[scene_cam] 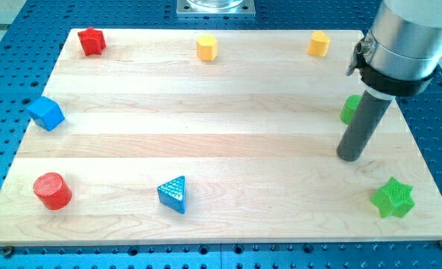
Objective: Slide your arm towards the center of the board
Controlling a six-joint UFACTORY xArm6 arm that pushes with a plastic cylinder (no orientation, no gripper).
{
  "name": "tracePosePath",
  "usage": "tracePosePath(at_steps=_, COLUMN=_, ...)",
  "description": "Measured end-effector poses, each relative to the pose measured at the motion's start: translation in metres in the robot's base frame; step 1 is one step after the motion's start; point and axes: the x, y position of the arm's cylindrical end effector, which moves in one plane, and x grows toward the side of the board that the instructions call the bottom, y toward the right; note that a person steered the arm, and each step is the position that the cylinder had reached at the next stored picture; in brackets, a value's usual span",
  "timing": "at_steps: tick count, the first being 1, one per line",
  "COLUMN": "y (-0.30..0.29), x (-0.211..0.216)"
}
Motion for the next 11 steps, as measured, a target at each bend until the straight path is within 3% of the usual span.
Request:
tracePosePath(at_steps=6, y=0.045, x=-0.005)
tracePosePath(at_steps=8, y=-0.1, x=-0.02)
tracePosePath(at_steps=9, y=-0.131, x=-0.036)
tracePosePath(at_steps=10, y=-0.162, x=-0.025)
tracePosePath(at_steps=11, y=-0.139, x=-0.021)
